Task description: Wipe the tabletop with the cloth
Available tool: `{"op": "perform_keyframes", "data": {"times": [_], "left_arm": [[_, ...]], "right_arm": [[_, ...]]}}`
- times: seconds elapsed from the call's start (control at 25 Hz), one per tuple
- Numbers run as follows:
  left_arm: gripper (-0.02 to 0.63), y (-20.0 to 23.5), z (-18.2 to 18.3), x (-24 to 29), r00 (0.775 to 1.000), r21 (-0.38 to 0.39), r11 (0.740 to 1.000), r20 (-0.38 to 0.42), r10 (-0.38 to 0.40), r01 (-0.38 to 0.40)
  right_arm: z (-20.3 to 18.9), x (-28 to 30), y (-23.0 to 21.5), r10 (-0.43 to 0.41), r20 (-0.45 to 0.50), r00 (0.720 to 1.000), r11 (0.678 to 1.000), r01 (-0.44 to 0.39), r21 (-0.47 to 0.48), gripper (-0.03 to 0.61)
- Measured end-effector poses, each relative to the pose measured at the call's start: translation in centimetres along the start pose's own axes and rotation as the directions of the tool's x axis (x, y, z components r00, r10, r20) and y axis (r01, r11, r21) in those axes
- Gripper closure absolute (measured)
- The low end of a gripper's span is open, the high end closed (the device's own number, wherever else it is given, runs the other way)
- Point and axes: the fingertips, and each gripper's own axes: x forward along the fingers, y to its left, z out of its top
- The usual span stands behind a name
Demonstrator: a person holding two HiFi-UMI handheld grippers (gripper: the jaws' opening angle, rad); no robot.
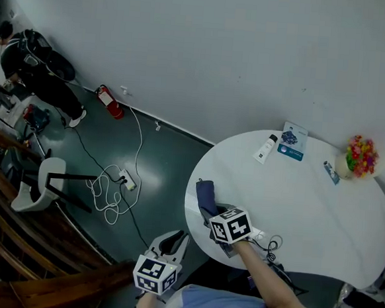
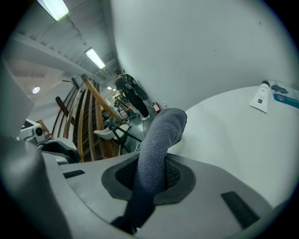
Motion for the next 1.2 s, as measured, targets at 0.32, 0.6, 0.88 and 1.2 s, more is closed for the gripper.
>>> {"op": "perform_keyframes", "data": {"times": [0.32, 0.6, 0.88, 1.2], "left_arm": [[0.565, -7.3, 2.2, 4.9, 0.993, 0.084, 0.989, -0.015, -0.119, 0.120], [0.565, -18.8, 4.8, 11.0, 0.956, 0.180, 0.939, -0.042, -0.290, 0.293], [0.565, -30.3, 5.6, 15.2, 0.911, 0.238, 0.880, -0.076, -0.404, 0.410], [0.565, -42.3, 6.1, 18.2, 0.859, 0.293, 0.812, -0.083, -0.505, 0.505]], "right_arm": [[-3.9, -8.1, -8.4, -0.118, 0.019, 0.993, 0.989, 0.116, 0.096, 0.517], [-8.2, -18.7, -16.4, -0.247, 0.050, 0.968, 0.953, 0.234, 0.194, 0.517], [-14.1, -30.1, -23.9, -0.368, 0.053, 0.928, 0.897, 0.340, 0.281, 0.517], [-21.2, -42.1, -31.7, -0.487, 0.027, 0.873, 0.826, 0.450, 0.340, 0.517]]}}
